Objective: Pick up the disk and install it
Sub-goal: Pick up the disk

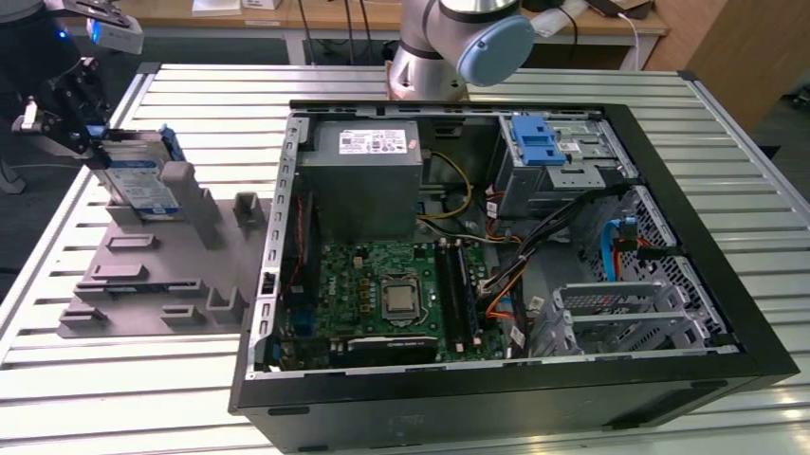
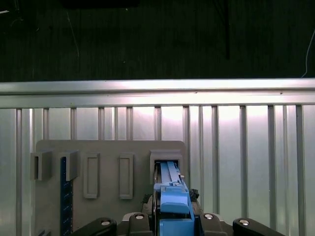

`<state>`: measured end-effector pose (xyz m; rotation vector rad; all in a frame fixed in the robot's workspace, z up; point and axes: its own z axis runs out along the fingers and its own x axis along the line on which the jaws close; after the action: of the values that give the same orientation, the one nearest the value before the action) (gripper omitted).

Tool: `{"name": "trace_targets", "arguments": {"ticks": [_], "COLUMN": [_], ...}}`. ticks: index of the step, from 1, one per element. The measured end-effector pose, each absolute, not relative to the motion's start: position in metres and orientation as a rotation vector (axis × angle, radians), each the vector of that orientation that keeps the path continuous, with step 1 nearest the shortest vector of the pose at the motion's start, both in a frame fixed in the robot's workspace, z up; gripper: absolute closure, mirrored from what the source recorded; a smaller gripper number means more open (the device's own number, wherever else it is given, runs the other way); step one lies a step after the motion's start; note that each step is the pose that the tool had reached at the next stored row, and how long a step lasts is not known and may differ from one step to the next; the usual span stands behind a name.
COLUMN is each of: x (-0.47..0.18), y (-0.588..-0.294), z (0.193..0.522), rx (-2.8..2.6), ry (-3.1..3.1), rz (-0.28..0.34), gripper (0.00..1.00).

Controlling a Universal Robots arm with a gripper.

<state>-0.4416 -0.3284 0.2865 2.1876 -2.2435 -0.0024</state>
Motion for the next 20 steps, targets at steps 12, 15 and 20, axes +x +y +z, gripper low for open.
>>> {"name": "trace_targets", "arguments": {"ticks": [12, 15, 20], "x": [-0.4416, -0.4416, -0.4416], "y": [-0.3284, -0.3284, -0.3284], "z": [0.2872, 0.2892, 0.2945], "rx": [2.191, 2.191, 2.191], "ry": [-2.241, -2.241, -2.241], "rz": [-0.002, -0.002, -0.002], "gripper": [0.64, 0.64, 0.64]}}
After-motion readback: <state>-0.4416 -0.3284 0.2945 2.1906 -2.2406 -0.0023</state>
